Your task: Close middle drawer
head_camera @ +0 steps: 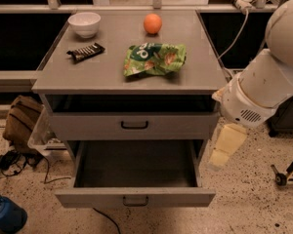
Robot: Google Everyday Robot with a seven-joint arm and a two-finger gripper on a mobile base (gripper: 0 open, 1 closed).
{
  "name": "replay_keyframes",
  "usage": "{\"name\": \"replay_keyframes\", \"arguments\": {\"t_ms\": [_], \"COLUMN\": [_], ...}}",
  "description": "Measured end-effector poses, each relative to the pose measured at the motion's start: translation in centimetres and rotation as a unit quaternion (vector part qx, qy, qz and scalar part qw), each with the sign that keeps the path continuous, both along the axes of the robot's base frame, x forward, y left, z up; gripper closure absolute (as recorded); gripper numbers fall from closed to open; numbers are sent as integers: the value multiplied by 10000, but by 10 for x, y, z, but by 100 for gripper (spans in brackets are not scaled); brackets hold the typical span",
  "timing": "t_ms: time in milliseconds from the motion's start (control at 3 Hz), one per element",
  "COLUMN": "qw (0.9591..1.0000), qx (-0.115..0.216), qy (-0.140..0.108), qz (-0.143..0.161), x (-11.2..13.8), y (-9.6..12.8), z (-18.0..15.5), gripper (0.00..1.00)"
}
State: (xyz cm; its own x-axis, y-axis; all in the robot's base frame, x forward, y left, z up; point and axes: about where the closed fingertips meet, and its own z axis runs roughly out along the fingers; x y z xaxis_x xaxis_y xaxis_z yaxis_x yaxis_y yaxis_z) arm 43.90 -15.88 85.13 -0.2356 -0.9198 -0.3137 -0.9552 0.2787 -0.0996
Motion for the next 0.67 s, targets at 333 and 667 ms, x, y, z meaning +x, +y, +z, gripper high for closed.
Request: {"name": "replay_keyframes", "arguments": {"t_ms": [333,667], "qw": [9999,9986], "qx": [88,495], "qy": [41,167], "qz": [28,129], "x": [-13,-41], "y": [8,34], "z": [-16,-57], "gripper": [0,0]}}
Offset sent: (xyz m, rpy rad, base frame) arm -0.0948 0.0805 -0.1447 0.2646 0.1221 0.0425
